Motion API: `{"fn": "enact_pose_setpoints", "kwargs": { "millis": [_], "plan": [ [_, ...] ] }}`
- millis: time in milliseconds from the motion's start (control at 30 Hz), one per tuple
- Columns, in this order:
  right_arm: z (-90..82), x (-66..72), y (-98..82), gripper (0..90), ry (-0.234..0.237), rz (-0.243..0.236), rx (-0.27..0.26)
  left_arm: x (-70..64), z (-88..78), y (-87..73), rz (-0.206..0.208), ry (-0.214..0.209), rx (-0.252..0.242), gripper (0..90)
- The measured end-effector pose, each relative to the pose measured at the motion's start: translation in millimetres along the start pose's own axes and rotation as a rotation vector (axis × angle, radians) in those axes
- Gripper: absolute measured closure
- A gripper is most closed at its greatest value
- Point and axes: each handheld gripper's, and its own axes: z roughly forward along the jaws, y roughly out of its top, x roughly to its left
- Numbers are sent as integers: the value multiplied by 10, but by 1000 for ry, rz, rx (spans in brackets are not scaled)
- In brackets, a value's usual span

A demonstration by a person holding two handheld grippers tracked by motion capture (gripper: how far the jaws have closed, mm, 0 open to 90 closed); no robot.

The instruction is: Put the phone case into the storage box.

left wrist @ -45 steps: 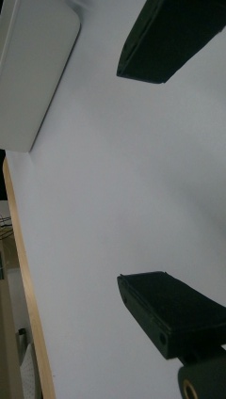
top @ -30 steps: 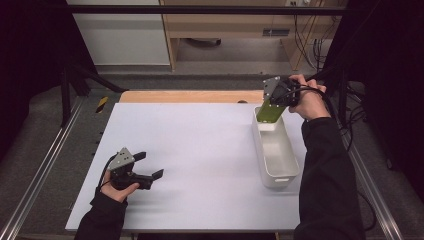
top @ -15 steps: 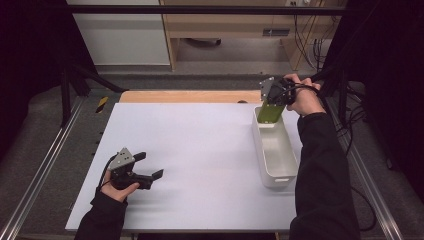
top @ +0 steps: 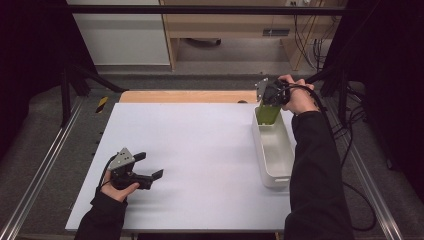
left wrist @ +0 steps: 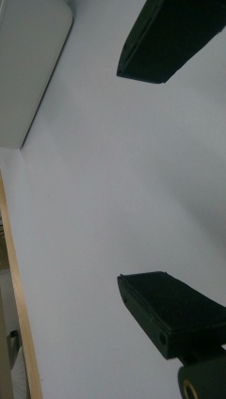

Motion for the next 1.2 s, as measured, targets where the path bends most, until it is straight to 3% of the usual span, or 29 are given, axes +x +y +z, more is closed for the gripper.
{"fn": "enact_pose_setpoints", "kwargs": {
  "millis": [400, 767, 1200],
  "plan": [
    [151, -7, 22, 795, 14, -20, 26, 6, 6, -11, -2, 1, 6, 25],
    [139, 14, 22, 795, 37, -21, 28, 5, 11, -15, -1, 3, 8, 25],
    [182, 10, 36, 786, 22, -30, 36, 7, 11, -16, 0, 2, 8, 25]
  ]
}}
